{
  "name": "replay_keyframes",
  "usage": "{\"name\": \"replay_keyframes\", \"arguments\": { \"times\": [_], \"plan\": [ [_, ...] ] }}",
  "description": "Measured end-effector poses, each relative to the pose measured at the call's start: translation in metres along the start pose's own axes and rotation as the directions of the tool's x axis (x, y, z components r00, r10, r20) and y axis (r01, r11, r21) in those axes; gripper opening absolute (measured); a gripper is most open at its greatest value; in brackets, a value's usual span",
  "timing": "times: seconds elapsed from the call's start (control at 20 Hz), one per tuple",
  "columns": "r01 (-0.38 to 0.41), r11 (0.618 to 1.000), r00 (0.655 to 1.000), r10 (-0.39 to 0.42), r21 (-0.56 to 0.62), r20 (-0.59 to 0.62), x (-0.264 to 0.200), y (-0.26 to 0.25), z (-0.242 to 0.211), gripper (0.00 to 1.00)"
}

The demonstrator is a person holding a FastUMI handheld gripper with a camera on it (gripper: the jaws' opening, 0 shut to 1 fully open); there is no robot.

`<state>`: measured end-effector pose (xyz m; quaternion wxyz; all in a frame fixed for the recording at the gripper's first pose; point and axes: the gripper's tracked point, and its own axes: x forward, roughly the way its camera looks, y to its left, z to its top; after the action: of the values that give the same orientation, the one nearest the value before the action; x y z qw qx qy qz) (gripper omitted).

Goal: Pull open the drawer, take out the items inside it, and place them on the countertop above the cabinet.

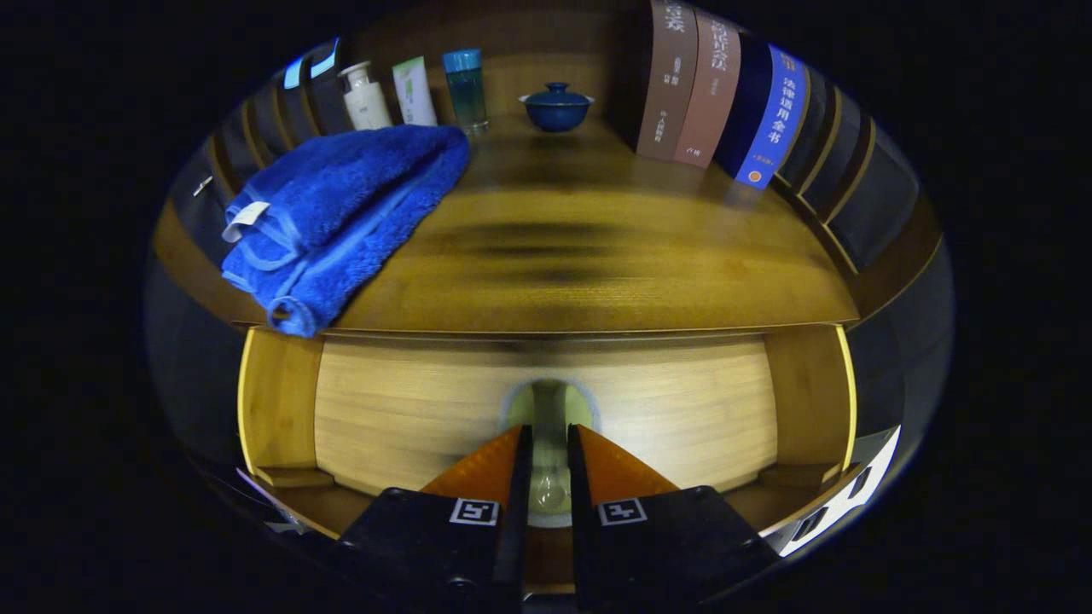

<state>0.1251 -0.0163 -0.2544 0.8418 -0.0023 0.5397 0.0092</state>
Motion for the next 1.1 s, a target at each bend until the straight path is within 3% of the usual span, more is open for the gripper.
{"name": "replay_keyframes", "arguments": {
  "times": [0.4, 0.65, 0.7, 0.9, 1.1],
  "plan": [
    [-0.031, 0.999, 0.999, 0.031, 0.008, 0.032, -0.060, 0.003, 0.003, 0.28],
    [-0.056, 0.998, 0.997, 0.056, 0.006, 0.061, -0.071, 0.009, 0.008, 0.28],
    [-0.060, 0.998, 0.997, 0.059, 0.029, 0.048, -0.075, 0.009, 0.009, 0.17],
    [-0.035, 0.999, 0.998, 0.036, -0.022, 0.050, -0.078, 0.005, 0.012, 0.17],
    [-0.066, 0.998, 0.994, 0.066, -0.005, 0.083, -0.105, 0.011, 0.029, 0.17]
  ]
}}
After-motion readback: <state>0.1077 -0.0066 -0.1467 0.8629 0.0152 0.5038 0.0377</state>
